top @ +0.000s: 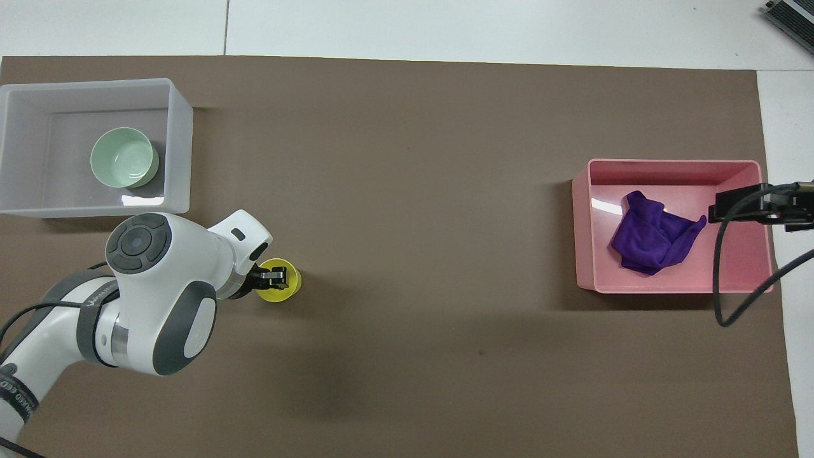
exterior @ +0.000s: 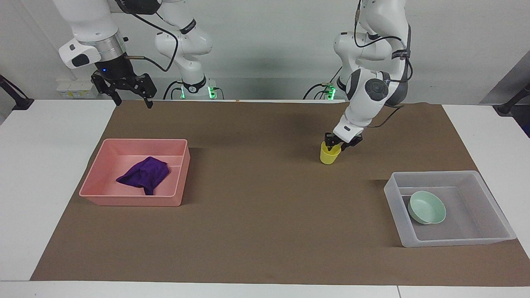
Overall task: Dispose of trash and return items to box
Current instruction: 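Grasp the yellow cup with the left gripper and lift it, then move the yellow cup into the clear box with the left gripper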
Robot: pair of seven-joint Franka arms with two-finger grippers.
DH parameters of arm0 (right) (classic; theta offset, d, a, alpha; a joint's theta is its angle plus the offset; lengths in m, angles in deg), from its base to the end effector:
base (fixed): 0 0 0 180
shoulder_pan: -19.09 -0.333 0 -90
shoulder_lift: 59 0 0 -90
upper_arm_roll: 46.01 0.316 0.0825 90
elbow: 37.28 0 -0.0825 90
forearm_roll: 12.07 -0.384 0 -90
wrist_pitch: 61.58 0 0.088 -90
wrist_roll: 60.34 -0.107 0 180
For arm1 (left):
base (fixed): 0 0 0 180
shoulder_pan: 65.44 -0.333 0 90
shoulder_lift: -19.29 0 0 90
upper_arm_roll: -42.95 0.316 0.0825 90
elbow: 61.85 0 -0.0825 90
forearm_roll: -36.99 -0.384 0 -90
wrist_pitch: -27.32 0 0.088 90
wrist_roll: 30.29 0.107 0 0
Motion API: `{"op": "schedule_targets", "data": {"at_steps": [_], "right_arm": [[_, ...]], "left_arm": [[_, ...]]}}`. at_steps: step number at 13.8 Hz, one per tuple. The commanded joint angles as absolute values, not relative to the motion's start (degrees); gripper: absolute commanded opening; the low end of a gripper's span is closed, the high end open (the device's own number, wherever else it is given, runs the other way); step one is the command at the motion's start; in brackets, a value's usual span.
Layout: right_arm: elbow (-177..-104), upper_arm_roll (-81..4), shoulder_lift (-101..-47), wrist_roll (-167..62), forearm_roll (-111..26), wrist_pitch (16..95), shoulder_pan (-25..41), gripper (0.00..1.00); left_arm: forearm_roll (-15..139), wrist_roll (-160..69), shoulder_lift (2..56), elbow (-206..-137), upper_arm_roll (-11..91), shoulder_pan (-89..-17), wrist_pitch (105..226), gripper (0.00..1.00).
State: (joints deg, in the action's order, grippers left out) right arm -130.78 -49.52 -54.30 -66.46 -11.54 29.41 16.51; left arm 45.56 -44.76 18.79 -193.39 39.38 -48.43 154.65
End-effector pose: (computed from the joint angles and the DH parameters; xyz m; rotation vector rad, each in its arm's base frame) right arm 0.5305 -0.0110 0.6416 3.1326 -0.1928 0.0600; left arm 0.4708 -0.1818 0.3476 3.0475 -0.0182 -0.1470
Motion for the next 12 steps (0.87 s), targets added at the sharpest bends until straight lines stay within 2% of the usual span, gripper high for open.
{"op": "schedule_targets", "data": {"at_steps": [1, 5, 9, 12], "right_arm": [[-133.78, -49.17, -52.50, -63.86, -10.94, 30.53, 16.54, 1.00], [-134.14, -48.91, -52.32, -64.11, -10.40, 30.88, 16.62, 1.00], [-134.22, -48.91, -52.32, -64.03, -10.40, 30.97, 16.62, 1.00], [-134.31, -48.91, -52.32, -63.94, -10.40, 31.23, 16.62, 1.00]], "left_arm": [[46.22, -45.06, 18.85, -193.86, 40.05, -48.21, 155.12, 0.00], [46.22, -45.41, 18.77, -189.40, 40.40, -48.83, 148.03, 0.00], [45.87, -44.45, 18.77, -175.35, 40.49, -54.79, 130.98, 0.00], [45.34, -43.83, 20.08, -162.61, 40.49, -62.69, 122.18, 0.00]]}}
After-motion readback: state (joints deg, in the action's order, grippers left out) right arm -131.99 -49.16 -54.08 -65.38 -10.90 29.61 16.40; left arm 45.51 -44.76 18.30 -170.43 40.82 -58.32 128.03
